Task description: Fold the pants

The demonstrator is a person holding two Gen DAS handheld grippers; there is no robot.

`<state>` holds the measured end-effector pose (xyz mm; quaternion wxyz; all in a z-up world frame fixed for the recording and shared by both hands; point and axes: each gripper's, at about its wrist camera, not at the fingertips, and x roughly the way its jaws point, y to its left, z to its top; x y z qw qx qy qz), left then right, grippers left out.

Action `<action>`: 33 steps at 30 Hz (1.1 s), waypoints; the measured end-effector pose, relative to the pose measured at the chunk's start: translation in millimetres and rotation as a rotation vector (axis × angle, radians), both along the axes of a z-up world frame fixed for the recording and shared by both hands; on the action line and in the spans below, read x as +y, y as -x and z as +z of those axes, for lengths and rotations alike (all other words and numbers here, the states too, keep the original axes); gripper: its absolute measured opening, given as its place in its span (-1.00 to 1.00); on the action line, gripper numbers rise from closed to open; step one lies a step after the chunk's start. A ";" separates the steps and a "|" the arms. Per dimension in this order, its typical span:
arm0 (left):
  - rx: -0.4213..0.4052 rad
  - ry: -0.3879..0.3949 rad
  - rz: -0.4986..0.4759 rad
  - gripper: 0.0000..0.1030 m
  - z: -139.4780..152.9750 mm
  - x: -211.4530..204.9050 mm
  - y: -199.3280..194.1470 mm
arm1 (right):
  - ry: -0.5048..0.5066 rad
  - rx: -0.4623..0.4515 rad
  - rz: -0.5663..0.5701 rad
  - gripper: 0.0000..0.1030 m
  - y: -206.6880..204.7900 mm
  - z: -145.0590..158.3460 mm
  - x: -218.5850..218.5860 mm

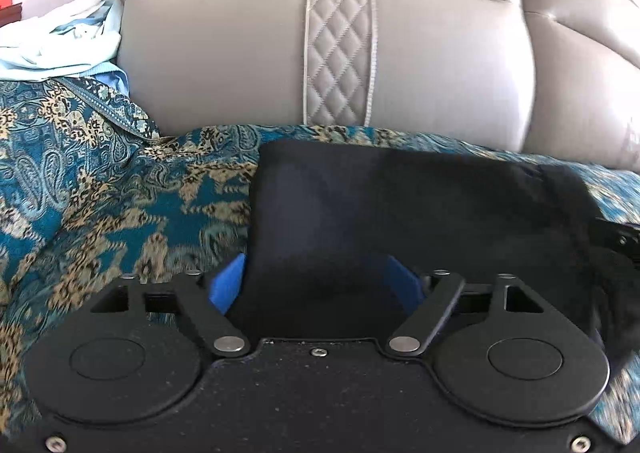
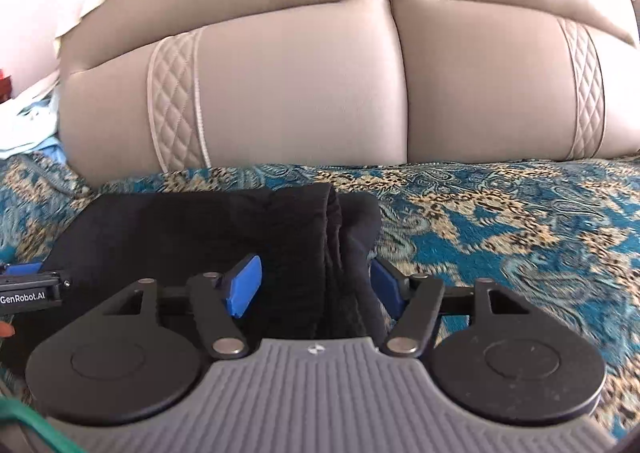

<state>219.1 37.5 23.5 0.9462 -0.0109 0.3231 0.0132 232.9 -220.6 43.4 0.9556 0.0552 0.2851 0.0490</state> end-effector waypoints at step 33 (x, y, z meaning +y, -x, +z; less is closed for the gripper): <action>0.052 -0.016 -0.030 0.96 -29.7 -22.2 133.8 | 0.146 -0.013 0.071 0.73 134.5 -42.5 34.2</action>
